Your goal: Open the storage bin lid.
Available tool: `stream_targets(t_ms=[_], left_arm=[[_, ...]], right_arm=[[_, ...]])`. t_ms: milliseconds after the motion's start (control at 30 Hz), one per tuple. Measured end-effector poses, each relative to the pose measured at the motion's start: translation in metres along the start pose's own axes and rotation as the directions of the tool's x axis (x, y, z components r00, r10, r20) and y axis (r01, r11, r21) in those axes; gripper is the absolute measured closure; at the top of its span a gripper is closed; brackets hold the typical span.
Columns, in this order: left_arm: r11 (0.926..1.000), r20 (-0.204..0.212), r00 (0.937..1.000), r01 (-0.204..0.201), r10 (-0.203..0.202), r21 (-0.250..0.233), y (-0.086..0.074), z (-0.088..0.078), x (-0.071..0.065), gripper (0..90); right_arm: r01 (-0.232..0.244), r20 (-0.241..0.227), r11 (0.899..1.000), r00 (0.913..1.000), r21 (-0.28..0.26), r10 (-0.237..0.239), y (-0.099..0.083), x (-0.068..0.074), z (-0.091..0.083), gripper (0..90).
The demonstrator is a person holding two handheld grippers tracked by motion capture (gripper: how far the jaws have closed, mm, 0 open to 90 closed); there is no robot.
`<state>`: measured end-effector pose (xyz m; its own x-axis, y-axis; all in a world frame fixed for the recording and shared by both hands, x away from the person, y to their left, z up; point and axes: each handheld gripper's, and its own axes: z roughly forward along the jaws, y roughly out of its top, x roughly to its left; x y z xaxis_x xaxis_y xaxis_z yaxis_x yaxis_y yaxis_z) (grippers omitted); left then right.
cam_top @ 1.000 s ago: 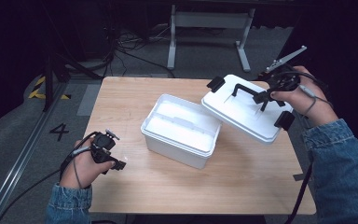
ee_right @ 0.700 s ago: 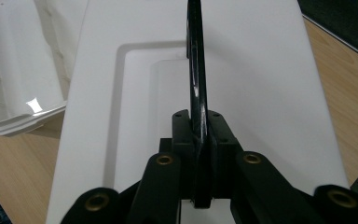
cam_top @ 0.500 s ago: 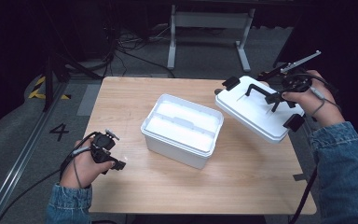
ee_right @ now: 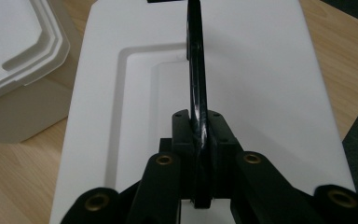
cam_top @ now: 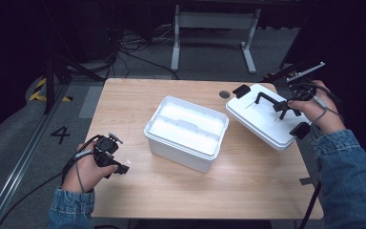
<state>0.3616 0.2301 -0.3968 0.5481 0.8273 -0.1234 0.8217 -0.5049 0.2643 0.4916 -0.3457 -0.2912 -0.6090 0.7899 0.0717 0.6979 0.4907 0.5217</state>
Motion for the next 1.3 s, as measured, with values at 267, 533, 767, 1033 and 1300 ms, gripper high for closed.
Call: stream_targets(t_ms=[267, 533, 767, 1033, 1300], left_arm=[[0.9998, -0.012, 0.9998, -0.018, 0.018, -0.003, 0.0, 0.0, 0.002, 26.1], [1.0, 0.003, 1.0, -0.008, 0.008, 0.002, 0.0, 0.001, 0.001, 26.1], [0.9999, 0.008, 1.0, -0.006, 0.006, 0.012, -0.001, 0.002, 0.001, 26.1], [0.9998, 0.011, 0.9999, -0.014, 0.014, 0.014, 0.0, 0.003, 0.001, 26.1], [0.9998, 0.011, 0.9998, -0.014, 0.013, 0.016, 0.0, 0.003, 0.001, 26.1]], right_arm=[[-0.015, -0.013, 0.999, 0.9998, 0.034, 0.015, -0.01, 0.001, 0.033, 85.0], [-0.023, -0.03, 0.998, 0.9993, 0.059, 0.024, -0.017, 0.003, 0.057, 85.0], [-0.033, -0.043, 0.997, 0.9984, 0.068, 0.036, -0.024, 0.004, 0.075, 85.0], [-0.047, -0.063, 0.996, 0.9966, 0.08, 0.052, -0.03, 0.003, 0.091, 85.0], [-0.055, -0.078, 0.995, 0.9951, 0.081, 0.061, -0.038, 0.002, 0.102, 84.8]])
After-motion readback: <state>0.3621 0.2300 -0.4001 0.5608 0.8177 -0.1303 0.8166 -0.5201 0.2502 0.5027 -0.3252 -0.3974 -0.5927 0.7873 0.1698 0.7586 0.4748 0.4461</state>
